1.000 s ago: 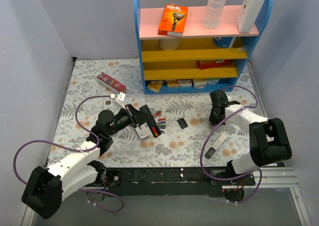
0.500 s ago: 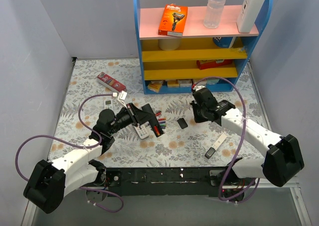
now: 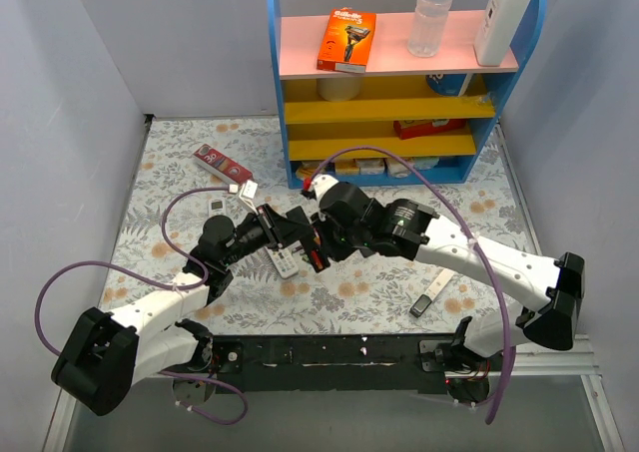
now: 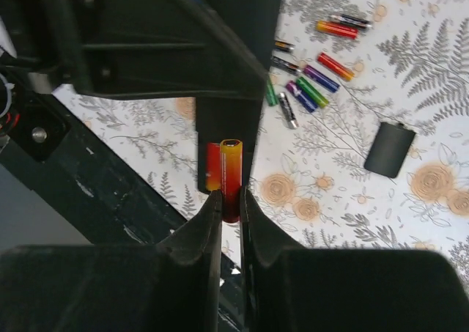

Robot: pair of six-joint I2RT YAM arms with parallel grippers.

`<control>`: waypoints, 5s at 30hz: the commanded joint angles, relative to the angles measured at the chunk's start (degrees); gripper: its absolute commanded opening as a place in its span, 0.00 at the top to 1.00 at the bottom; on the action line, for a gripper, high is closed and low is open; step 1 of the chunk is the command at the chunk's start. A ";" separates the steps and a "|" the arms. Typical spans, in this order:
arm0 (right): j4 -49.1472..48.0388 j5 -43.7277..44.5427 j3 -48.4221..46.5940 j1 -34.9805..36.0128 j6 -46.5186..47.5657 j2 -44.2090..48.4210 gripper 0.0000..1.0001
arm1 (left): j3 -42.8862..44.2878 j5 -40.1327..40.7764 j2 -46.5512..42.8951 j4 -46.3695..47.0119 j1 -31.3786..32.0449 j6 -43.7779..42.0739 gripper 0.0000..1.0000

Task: Load the batteries into the remote control
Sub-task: Load the battery into the remote control.

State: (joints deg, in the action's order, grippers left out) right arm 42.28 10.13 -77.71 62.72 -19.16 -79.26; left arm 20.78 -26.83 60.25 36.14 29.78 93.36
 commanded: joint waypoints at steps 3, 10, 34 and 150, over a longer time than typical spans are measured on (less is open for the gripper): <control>5.70 0.24 -7.36 3.73 -4.39 -4.67 0.96 | 0.58 3.10 -0.92 1.91 -0.16 2.79 1.00; 9.39 0.33 -8.07 4.08 -6.50 -7.04 0.96 | -0.47 4.42 -2.15 2.35 -0.16 3.85 1.00; 11.42 5.34 -12.90 4.08 -7.74 -13.72 0.94 | -4.43 1.96 -1.89 8.51 -0.07 10.43 1.00; -0.63 -7.67 0.73 3.55 27.78 -8.61 0.88 | 4.89 -9.47 -1.18 -2.39 0.19 15.10 1.00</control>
State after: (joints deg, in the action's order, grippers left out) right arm 42.50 0.16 -72.73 66.87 12.82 -82.78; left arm 22.68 -30.46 61.63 28.56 28.91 104.92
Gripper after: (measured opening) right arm 0.110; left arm 0.168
